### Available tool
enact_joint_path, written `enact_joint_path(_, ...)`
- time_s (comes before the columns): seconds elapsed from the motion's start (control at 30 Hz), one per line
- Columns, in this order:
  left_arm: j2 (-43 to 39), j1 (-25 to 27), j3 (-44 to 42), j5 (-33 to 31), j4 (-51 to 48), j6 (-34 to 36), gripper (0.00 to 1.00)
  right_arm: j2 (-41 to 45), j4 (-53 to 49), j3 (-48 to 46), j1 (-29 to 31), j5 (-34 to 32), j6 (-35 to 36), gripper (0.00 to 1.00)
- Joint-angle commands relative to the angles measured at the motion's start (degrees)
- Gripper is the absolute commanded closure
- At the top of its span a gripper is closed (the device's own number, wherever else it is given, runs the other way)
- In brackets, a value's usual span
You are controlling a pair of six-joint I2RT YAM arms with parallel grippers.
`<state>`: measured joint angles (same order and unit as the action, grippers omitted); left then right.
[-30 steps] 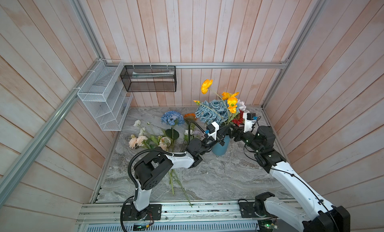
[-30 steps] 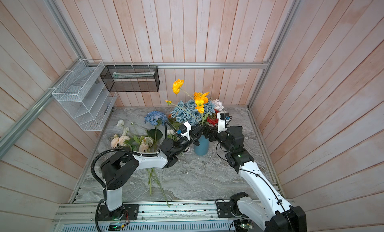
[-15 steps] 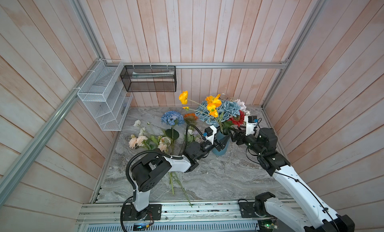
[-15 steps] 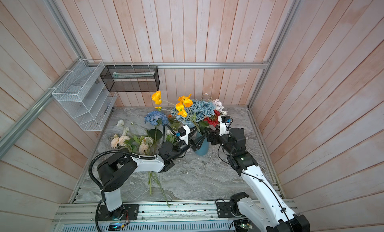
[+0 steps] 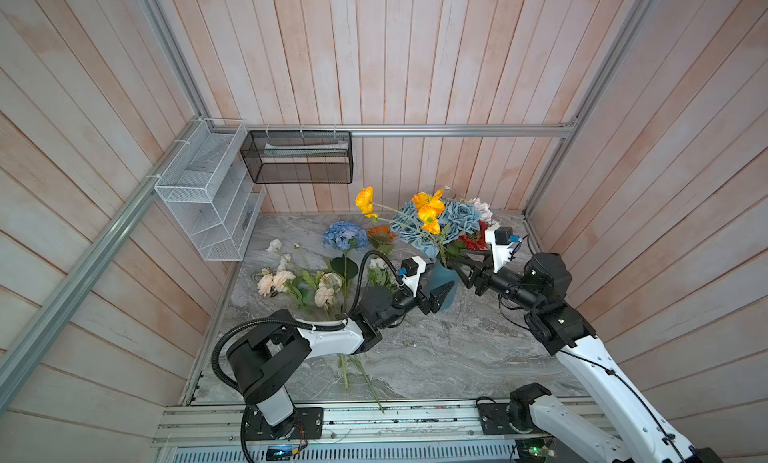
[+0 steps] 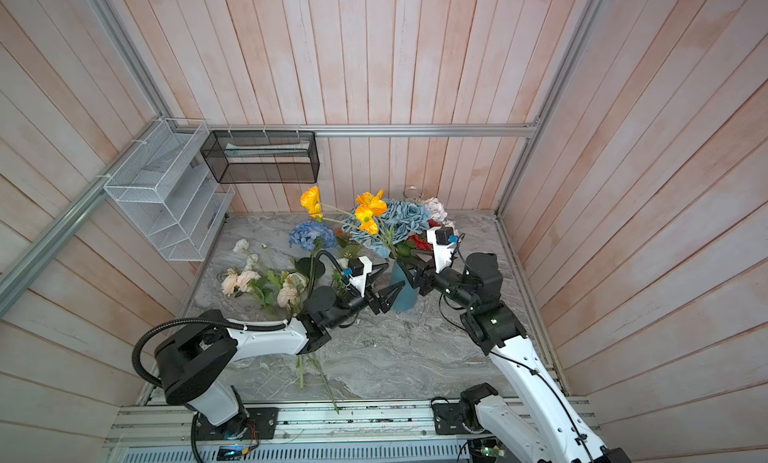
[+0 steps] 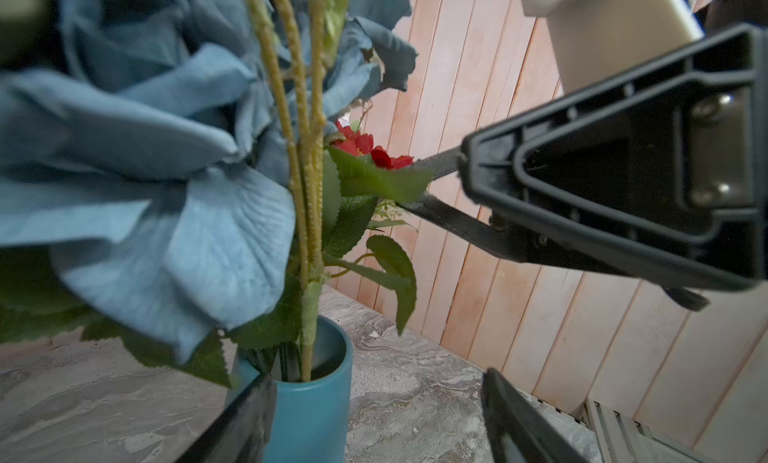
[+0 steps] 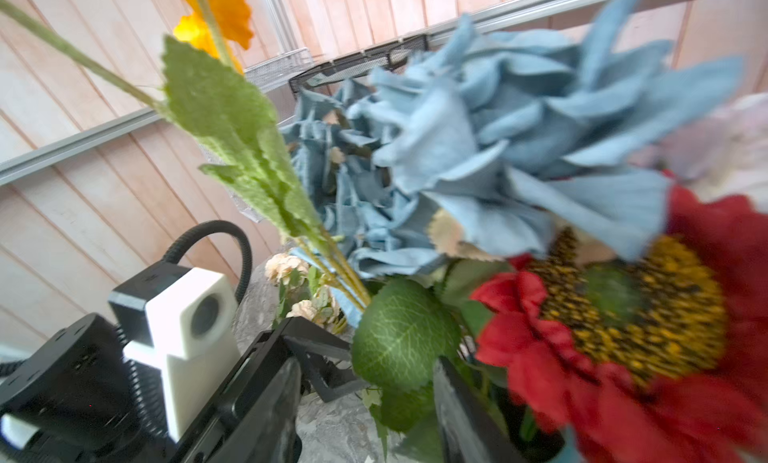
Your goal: Arrange the flowers into the vase
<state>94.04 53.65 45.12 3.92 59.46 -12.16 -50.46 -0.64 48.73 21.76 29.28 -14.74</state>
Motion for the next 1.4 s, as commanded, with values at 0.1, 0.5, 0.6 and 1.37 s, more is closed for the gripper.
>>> enact_joint_path(0.1, -4.59, -4.17, -5.72, -1.88, -2.58, -6.23, 0.20, -4.14, 2.56, 2.92, 4.19, 0.68, 3.05, 0.54)
enact_joint_path(0.5, -8.26, -5.66, -10.32, -5.15, -2.49, -6.65, 0.21, -6.38, 5.38, 0.43, 4.43, -14.70, 9.37, 0.62)
enact_joint_path(0.6, -8.17, -5.66, -10.07, -5.50, -2.51, -6.23, 0.21, -7.26, 7.03, -0.26, 4.43, -13.32, 9.12, 0.63)
enact_joint_path(1.37, -7.83, -6.46, -9.34, -7.51, -2.95, -6.64, 0.21, -10.48, 8.65, -1.55, 5.05, -8.78, 10.69, 0.69)
